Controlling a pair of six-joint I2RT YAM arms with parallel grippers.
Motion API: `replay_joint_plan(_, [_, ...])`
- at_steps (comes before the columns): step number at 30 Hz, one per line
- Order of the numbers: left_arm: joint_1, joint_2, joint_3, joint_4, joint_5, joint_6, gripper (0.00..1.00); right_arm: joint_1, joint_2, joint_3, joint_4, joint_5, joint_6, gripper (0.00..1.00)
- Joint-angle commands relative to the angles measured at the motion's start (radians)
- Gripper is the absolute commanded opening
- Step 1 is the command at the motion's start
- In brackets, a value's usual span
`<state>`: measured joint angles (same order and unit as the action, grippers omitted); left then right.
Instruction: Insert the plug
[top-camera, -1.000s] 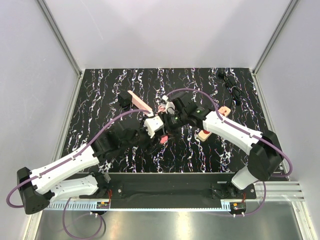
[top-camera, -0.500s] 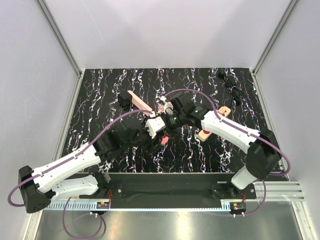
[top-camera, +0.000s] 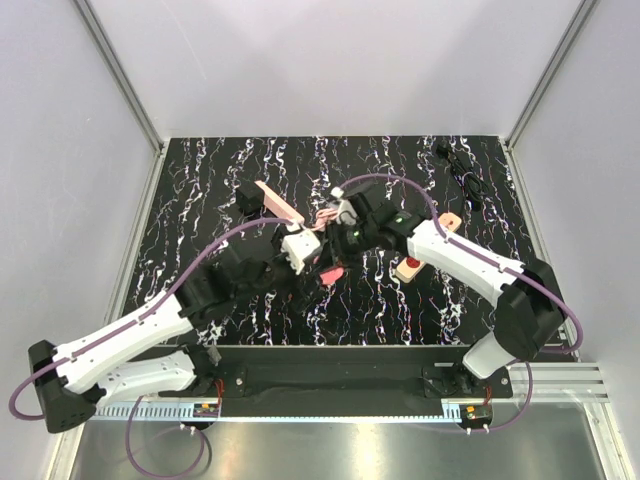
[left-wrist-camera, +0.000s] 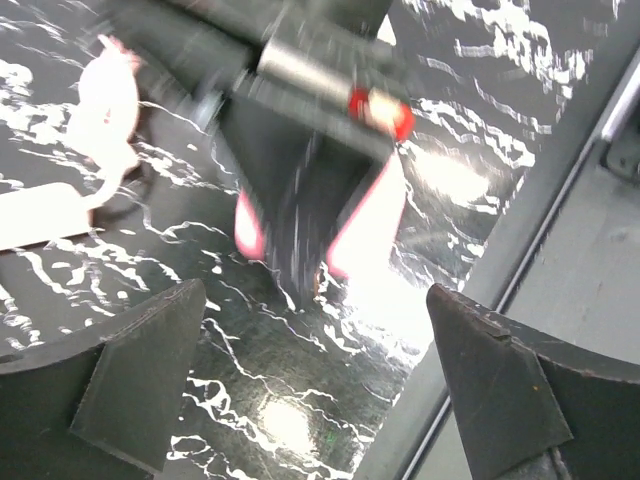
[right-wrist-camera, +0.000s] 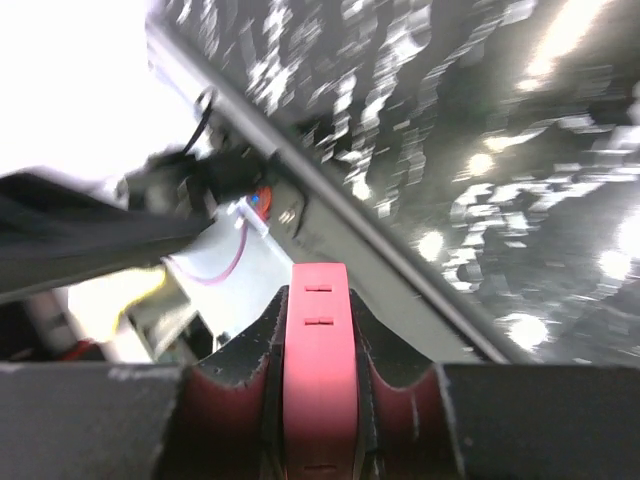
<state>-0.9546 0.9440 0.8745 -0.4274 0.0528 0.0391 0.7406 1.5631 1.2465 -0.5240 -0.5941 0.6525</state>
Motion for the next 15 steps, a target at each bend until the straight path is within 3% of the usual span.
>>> replay_joint_plan(1, [-0.004, -0.101, 0.003, 0.029, -0.103, -0.036, 0.99, -0.102, -0.063, -0.007, -0.071, 0.138, -0.048, 0.0])
replay_joint_plan(3, [-0.003, -0.14, -0.003, 0.019, -0.188, -0.085, 0.99, -0.167, -0.078, 0.013, -0.17, 0.21, -0.07, 0.0])
replay_joint_plan(6, [-0.003, -0.201, -0.014, 0.015, -0.37, -0.13, 0.99, -0.234, -0.083, 0.048, -0.296, 0.44, -0.109, 0.0])
replay_joint_plan(8, [-0.001, -0.209, -0.016, 0.012, -0.491, -0.148, 0.99, -0.265, -0.081, 0.056, -0.333, 0.494, -0.106, 0.0])
replay_joint_plan(15, [-0.001, -0.123, 0.033, -0.088, -0.597, -0.12, 0.99, -0.389, -0.02, 0.117, -0.461, 0.709, -0.048, 0.0])
